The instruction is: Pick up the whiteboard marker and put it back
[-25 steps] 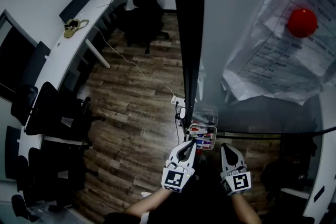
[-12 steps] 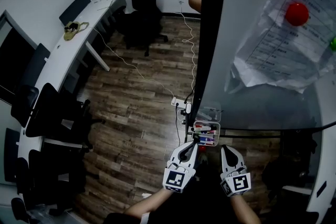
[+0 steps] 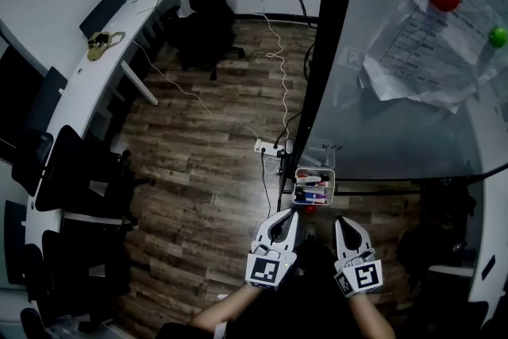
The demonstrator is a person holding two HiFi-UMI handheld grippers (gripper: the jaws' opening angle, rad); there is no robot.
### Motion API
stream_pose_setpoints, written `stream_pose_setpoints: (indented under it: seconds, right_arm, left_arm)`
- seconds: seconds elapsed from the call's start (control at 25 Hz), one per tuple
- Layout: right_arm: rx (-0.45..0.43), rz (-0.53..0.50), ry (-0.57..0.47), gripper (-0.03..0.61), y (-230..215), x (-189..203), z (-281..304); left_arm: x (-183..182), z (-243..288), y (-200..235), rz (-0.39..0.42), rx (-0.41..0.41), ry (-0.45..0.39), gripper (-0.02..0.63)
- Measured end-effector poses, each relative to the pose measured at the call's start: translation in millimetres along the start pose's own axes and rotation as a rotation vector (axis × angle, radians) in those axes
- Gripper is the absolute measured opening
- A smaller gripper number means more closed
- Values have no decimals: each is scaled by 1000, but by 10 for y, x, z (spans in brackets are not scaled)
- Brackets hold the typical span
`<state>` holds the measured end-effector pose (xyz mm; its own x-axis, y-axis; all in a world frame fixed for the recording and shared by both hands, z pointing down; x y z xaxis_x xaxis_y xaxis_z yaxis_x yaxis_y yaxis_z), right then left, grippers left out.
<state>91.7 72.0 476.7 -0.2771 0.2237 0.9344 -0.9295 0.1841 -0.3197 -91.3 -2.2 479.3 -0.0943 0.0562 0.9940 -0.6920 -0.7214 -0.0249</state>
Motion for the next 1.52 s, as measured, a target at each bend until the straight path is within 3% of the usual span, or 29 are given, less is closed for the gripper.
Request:
stream_pose_setpoints:
  seconds: [0.24, 0.64, 0.88, 1.08, 1.52]
  right_arm:
    - [-30, -1, 8, 14, 71, 20, -75]
    - [-72, -31, 19, 13, -11, -16, -127]
    - [-78, 3, -25, 14, -56, -97, -172]
    - [-73, -11, 9, 12, -139, -86, -198]
    - [-101, -3, -31, 13, -179, -133, -155]
  left_arm:
    - [-62, -106, -42, -32, -46, -38, 8]
    - [-162, -85, -218, 1, -66, -39, 8]
    - [-114, -58, -354, 20, -44, -7, 8]
    - [-117, -41, -376, 8, -66, -15, 8]
    - [-188, -38, -373, 21, -97, -25, 8]
Point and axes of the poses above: the fingertips, and each gripper's own axes: z forward along the fingers, y to its left, x out of its underside, the point moved 9 cm from there along -z, backward along the fingers, and after that the axes turned 9 degrees about z, right-handed, at the moved point
